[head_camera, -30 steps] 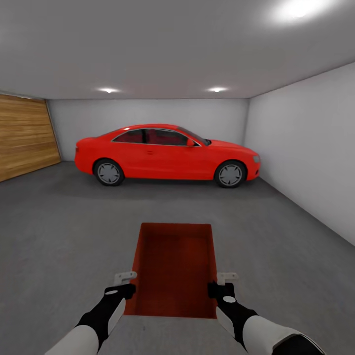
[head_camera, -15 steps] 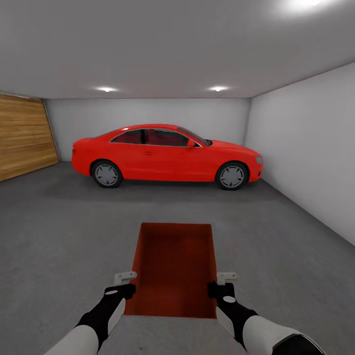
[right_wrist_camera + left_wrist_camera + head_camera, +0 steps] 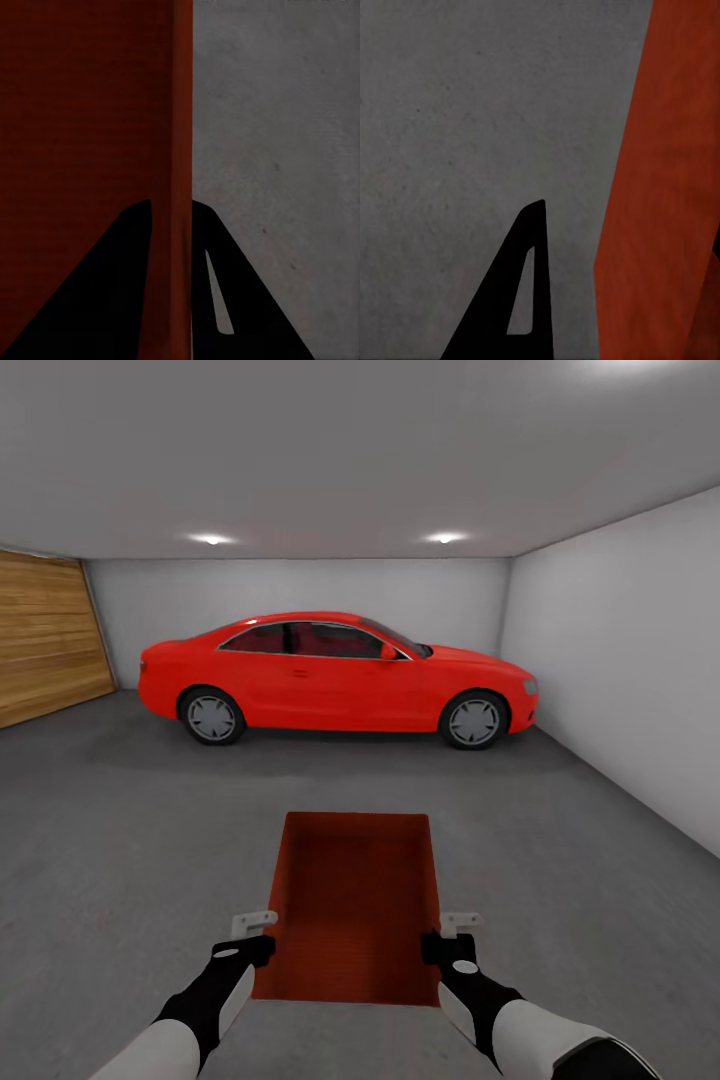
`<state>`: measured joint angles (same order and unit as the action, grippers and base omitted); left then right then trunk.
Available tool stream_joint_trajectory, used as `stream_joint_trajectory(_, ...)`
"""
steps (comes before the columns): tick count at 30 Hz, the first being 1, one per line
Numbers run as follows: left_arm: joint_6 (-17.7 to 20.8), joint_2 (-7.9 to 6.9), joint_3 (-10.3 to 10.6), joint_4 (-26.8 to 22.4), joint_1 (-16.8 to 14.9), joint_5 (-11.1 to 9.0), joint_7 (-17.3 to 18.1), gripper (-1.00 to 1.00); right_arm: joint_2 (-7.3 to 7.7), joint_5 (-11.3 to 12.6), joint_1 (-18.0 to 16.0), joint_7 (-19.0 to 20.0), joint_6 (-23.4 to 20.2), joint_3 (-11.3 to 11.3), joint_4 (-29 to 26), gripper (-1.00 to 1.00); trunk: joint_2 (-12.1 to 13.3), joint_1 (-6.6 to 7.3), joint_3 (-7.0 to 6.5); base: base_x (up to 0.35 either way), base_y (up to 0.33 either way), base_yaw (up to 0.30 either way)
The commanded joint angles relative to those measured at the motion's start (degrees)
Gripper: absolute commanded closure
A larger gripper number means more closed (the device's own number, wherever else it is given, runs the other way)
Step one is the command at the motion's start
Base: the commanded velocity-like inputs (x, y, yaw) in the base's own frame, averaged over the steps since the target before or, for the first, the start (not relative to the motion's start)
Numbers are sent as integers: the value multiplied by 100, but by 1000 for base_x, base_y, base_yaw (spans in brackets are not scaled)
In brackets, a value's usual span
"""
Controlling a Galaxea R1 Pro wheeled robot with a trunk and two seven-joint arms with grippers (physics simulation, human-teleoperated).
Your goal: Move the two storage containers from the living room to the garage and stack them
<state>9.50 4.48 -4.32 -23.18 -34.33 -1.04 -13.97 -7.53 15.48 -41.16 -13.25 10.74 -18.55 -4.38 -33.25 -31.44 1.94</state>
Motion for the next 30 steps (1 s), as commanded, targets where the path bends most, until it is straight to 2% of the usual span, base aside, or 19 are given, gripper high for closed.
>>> stream_joint_trajectory(1,43,-35,-55,-20,-3,95,-35,100,-1,69,-6,-26,37,-50,8,100,-10,-6,11,322,0,0)
stream_joint_trajectory(30,43,-35,-52,-17,-3,95,-36,100,6,69,-6,-19,45,-45,8,100,-10,-6,11,322,0,0)
